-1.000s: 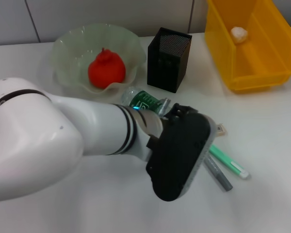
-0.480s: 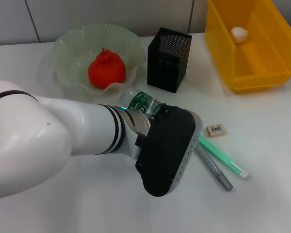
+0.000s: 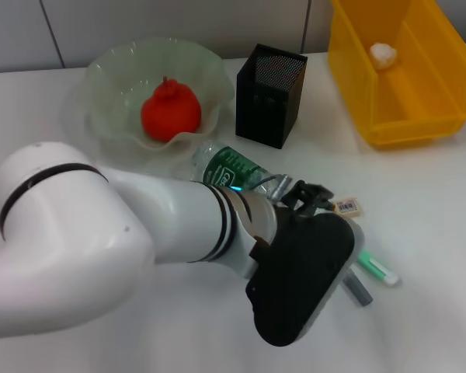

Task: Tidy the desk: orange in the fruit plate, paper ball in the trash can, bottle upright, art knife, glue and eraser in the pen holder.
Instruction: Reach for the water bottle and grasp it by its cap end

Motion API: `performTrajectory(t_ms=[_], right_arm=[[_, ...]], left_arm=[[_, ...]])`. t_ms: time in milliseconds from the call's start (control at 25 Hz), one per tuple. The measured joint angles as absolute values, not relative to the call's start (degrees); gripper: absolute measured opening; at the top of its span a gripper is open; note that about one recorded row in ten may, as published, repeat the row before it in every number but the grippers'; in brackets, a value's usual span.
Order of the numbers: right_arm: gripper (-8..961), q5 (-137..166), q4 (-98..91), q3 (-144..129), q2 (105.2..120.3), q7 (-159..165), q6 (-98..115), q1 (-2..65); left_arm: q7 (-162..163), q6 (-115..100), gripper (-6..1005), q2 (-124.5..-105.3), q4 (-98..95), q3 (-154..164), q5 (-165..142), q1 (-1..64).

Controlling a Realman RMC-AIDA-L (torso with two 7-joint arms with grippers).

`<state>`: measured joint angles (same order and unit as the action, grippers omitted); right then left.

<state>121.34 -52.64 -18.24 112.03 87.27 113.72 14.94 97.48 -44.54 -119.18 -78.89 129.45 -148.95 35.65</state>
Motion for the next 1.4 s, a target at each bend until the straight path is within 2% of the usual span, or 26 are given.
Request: performTrajectory(t_ms=[600, 800, 1400], right_arm=[[772, 121.3, -52.5, -18.2, 112.26, 87.6, 113.7, 15.4], [772, 121.3, -52.5, -18.5, 112.87, 87.5, 113.7, 16.1], [771, 121.2, -52.5, -18.5, 113.47, 87.2, 113.9, 16.4]], left_arm=[[98.1, -37.0, 675, -119.18, -72.3, 131.7, -147.9, 36.7], [97.7, -34.7, 675, -119.18, -70.8, 131.9, -146.1, 36.9], [98.0, -28.5, 676, -119.18, -66.7, 134.3, -144.9, 36.8]])
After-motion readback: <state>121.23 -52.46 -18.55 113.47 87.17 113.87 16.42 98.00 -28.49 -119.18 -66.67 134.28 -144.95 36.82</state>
